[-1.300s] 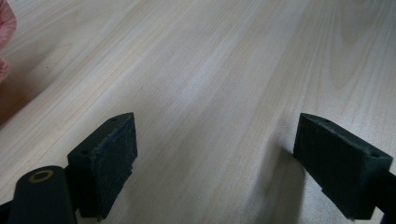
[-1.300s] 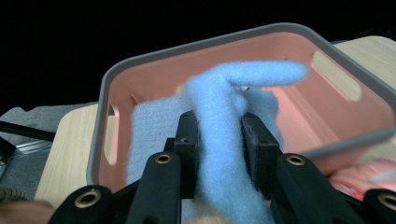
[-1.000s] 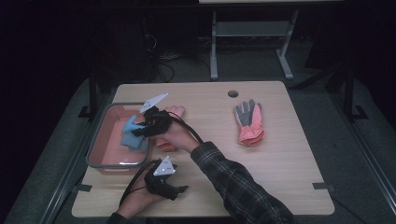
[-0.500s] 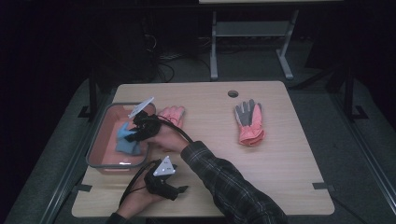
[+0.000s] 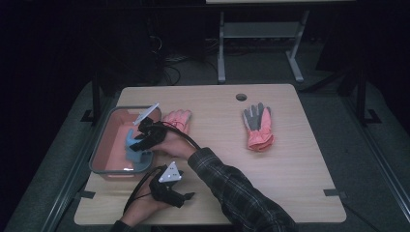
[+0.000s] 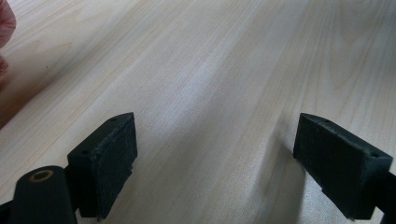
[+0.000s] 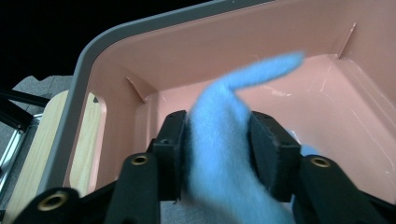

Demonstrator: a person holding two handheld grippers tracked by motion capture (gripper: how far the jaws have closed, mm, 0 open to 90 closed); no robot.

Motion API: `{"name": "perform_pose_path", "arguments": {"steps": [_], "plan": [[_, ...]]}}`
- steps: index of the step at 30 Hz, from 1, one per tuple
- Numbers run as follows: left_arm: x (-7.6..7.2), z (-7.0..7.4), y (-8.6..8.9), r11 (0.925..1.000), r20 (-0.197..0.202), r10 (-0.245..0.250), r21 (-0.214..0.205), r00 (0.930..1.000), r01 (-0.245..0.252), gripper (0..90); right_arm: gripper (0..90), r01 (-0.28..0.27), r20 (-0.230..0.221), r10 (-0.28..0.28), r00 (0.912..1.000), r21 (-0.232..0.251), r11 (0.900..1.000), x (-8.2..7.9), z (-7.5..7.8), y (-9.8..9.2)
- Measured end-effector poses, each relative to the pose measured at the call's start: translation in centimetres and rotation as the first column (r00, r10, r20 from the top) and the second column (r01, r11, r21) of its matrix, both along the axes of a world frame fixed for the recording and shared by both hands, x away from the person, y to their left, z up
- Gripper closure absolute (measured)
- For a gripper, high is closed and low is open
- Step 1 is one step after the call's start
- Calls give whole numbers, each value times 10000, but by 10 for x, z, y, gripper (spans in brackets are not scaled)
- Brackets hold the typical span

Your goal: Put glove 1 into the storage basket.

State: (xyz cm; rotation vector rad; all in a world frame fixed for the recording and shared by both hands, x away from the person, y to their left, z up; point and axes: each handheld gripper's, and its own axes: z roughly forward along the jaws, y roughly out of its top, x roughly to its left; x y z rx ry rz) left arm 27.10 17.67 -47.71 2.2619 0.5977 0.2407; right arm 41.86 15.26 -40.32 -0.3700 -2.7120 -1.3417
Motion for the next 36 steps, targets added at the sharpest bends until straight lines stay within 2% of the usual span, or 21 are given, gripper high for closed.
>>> {"name": "perform_pose_path", "arguments": {"steps": [3,5,8,9,12,15,19,25,29,31,36], "plan": [[0,0,0,10000,3,-4,5,10000,4,129,515,11,-1,-11,10000,25,10000,0,0,0],[0,0,0,10000,-8,-2,-23,10000,2,129,450,65,9,-65,10000,126,9999,1,1,-1],[0,0,0,10000,-4,-6,-20,10000,6,129,407,136,10,-136,9999,188,9997,1,3,-1],[0,0,0,10000,4,-11,-16,10000,11,129,363,244,57,-245,9997,229,9994,1,4,-2],[0,0,0,10000,40,-39,8,10000,38,129,351,261,156,-265,9995,259,9993,2,6,-4],[-1,-1,0,9999,-118,76,-86,9999,-77,129,326,425,146,-432,9990,427,9982,2,15,-12],[0,0,0,10000,18,-22,-17,10000,22,129,307,561,361,-581,9977,560,9969,2,25,-22],[0,0,0,10000,-72,6,27,10000,-6,129,288,691,423,-724,9965,731,9949,-1,36,-37],[0,0,0,10000,-58,-23,76,10000,24,129,285,755,469,-795,9957,812,9938,-4,40,-46],[0,0,0,10000,-77,10,19,10000,-10,129,276,782,621,-829,9946,751,9941,-6,41,-57],[1,0,1,9999,32,-76,69,10000,76,129,269,983,656,-1039,9924,825,9917,-9,41,-74]]}}
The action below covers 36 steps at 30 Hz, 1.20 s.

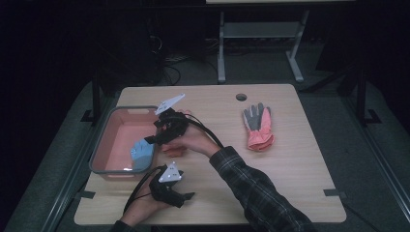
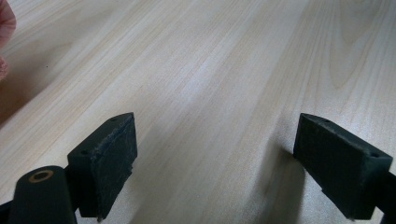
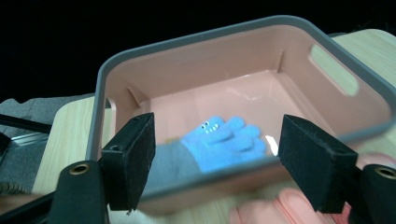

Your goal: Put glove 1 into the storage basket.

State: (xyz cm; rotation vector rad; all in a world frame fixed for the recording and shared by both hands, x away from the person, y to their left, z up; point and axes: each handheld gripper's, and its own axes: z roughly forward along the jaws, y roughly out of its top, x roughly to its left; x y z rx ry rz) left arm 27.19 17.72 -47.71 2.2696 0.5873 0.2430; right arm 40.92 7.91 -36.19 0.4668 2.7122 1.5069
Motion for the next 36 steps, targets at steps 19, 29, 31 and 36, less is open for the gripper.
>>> {"name": "perform_pose_path", "arguments": {"steps": [19,29,31,36], "plan": [[0,1,0,9999,-3,-26,100,10000,26,129,231,946,-126,-948,9954,-174,9954,-17,-18,-92],[0,0,0,10000,28,-17,-1,10000,17,129,211,1754,-13,-1756,9845,-432,9835,-37,-45,-154],[0,0,0,10000,56,-19,21,10000,19,129,211,1804,44,-1804,9836,-508,9823,-40,-48,-160],[1,1,1,9999,38,39,118,10000,-39,135,201,2243,-96,-2255,9742,-706,9720,-60,-65,-191]]}}
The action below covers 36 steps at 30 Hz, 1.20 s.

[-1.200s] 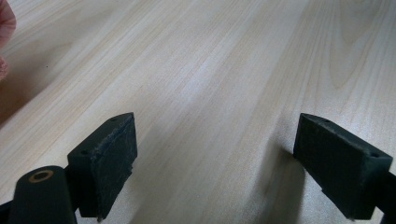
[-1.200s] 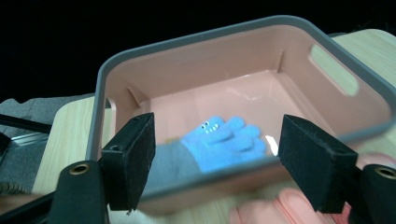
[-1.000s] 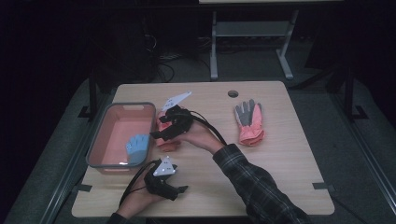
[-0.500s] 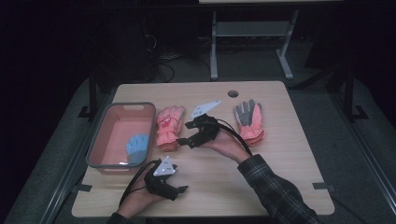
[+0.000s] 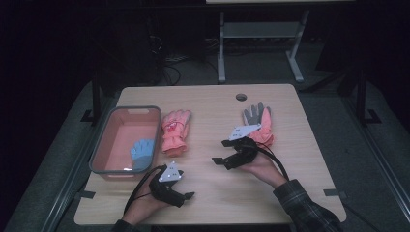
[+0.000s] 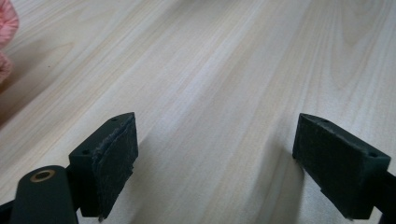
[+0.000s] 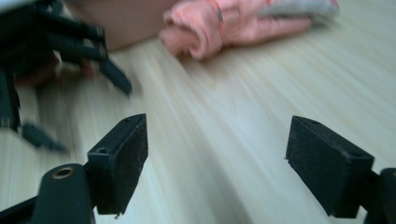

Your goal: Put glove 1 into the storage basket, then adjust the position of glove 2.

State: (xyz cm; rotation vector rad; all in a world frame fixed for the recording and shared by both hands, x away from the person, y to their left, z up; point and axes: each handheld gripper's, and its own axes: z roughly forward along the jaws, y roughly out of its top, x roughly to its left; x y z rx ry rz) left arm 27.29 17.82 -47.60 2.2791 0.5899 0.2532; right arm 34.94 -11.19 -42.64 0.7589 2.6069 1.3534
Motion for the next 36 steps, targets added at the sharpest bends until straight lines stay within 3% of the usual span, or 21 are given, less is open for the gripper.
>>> {"name": "perform_pose_path", "arguments": {"steps": [3,5,6,11,13,14,18,19,22,25,29,30,31,36], "plan": [[0,0,0,10000,-18,58,-64,10000,-58,134,201,181,-55,-181,9998,-29,9998,-9,-3,-12],[0,0,0,10000,1,69,-40,10000,-69,134,197,363,50,-362,9993,-204,9991,-18,-8,-27],[0,0,0,10000,8,64,-40,10000,-64,134,185,634,46,-633,9980,-227,9977,-26,-13,-42],[-1,0,-1,9998,-70,178,-83,9998,-179,134,168,1238,89,-1235,9923,-474,9912,-43,-23,-71],[0,2,-3,9995,-226,317,20,9992,-317,137,164,1472,-145,-1486,9888,-748,9863,-54,-30,-88],[1,4,-6,9990,-448,436,141,9980,-430,141,144,1537,-114,-1552,9878,-871,9843,-56,-33,-93],[2,7,-9,9988,-628,476,163,9969,-467,158,136,1712,-124,-1732,9848,-995,9802,-61,-39,-107],[4,10,-12,9985,-666,554,59,9962,-551,201,135,1889,-86,-1915,9815,-1252,9740,-64,-43,-113],[5,16,-16,9973,-658,669,-246,9956,-686,297,133,1998,-19,-2021,9794,-1423,9694,-66,-48,-121],[10,26,-21,9956,-800,775,-461,9938,-813,471,133,2120,6,-2141,9768,-1429,9668,-67,-51,-124],[17,34,-29,9947,-971,688,-701,9929,-758,801,132,2262,185,-2261,9739,-1501,9624,-69,-54,-125],[19,37,-32,9946,-976,627,-764,9933,-703,801,132,2262,185,-2261,9739,-1501,9624,-69,-54,-125],[26,41,-40,9943,-950,554,-855,9939,-636,895,127,2230,285,-2213,9748,-1477,9636,-69,-55,-127],[44,48,-63,9962,-843,286,-796,9960,-353,897,128,2216,292,-2197,9751,-1457,9642,-69,-55,-128]]}}
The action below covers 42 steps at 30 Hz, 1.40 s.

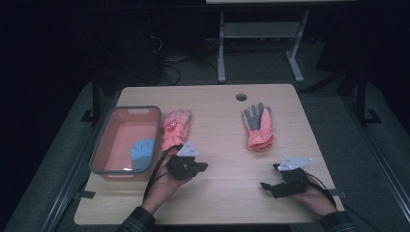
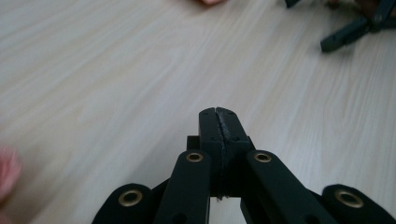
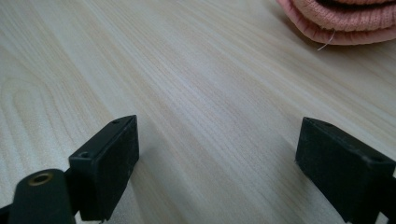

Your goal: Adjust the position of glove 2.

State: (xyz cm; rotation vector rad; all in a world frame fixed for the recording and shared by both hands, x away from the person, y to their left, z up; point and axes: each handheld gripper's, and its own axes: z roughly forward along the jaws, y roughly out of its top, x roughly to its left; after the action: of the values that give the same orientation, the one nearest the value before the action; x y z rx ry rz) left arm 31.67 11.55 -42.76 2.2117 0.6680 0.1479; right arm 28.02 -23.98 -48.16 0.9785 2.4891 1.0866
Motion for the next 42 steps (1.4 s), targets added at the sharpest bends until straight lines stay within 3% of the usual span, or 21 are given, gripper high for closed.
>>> {"name": "perform_pose_path", "arguments": {"steps": [6,12,13,15,16,20,24,30,35,38,41,42], "plan": [[18,5,-26,9998,124,-137,-121,9998,139,897,127,-19,-10,19,10000,8,10000,0,0,0],[50,18,-68,9984,432,-484,-274,9979,496,897,127,-28,-6,28,10000,6,10000,0,0,0],[50,18,-68,9984,432,-484,-274,9979,496,897,127,-28,-6,28,10000,6,10000,0,0,0],[66,22,-86,9968,557,-657,-423,9963,681,897,127,-21,-13,21,10000,7,10000,0,0,0],[66,22,-86,9968,557,-657,-423,9963,681,897,127,-21,-13,21,10000,7,10000,0,0,0],[88,19,-119,9946,477,-839,-570,9953,865,897,127,-38,-28,38,10000,30,10000,0,0,0],[99,16,-136,9931,393,-911,-707,9951,938,897,127,-69,38,69,10000,11,10000,0,0,0],[118,4,-168,9939,289,-893,-622,9956,909,897,127,-66,29,66,10000,17,10000,0,0,0],[128,-11,-179,9954,52,-853,-437,9963,854,897,127,-99,42,99,9999,-11,10000,0,0,-1],[128,-20,-180,9954,-135,-960,-50,9953,959,898,127,-59,-53,59,10000,9,10000,-1,0,0],[125,-22,-180,9956,-201,-941,-49,9954,940,899,127,-61,-51,61,10000,6,10000,-1,0,0],[122,-21,-176,9937,-219,-1102,158,9937,1106,898,127,-60,-54,60,10000,7,10000,-1,0,0]]}}
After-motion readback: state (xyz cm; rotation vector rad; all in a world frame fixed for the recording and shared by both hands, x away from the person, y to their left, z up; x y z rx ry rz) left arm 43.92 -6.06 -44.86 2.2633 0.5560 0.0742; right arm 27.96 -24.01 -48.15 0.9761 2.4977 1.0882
